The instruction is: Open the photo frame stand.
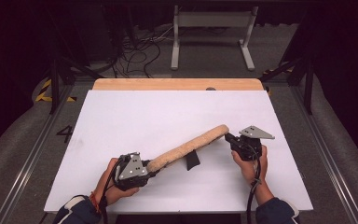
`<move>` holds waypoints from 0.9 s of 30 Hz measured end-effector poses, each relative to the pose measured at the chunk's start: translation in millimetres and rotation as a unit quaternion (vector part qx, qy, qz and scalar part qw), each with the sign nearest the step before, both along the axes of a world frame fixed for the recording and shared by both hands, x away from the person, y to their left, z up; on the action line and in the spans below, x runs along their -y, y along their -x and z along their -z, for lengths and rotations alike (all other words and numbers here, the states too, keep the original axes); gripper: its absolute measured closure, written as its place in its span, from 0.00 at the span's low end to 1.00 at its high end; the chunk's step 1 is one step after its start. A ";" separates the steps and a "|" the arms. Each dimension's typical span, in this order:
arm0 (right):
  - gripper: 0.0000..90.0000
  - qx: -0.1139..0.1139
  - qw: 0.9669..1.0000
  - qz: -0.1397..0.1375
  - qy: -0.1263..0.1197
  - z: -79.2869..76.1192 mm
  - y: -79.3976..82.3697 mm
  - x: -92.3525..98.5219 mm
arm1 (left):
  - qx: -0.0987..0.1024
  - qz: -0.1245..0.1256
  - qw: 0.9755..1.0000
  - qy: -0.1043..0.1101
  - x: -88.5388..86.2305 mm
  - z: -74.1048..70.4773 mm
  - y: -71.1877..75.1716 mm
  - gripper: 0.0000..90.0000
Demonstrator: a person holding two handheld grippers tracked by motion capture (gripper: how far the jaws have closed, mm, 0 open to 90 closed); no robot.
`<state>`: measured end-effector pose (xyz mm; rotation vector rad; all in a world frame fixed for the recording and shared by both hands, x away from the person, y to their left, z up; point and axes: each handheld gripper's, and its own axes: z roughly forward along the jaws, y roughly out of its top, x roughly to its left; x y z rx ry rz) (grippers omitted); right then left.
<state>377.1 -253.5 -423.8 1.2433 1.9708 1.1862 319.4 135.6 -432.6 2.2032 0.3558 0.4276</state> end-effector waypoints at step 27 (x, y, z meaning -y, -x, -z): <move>0.66 -0.056 0.967 -0.248 0.022 19.0 25.2 -50.6 | 0.026 -0.004 1.000 -0.016 6.0 0.3 9.9 0.73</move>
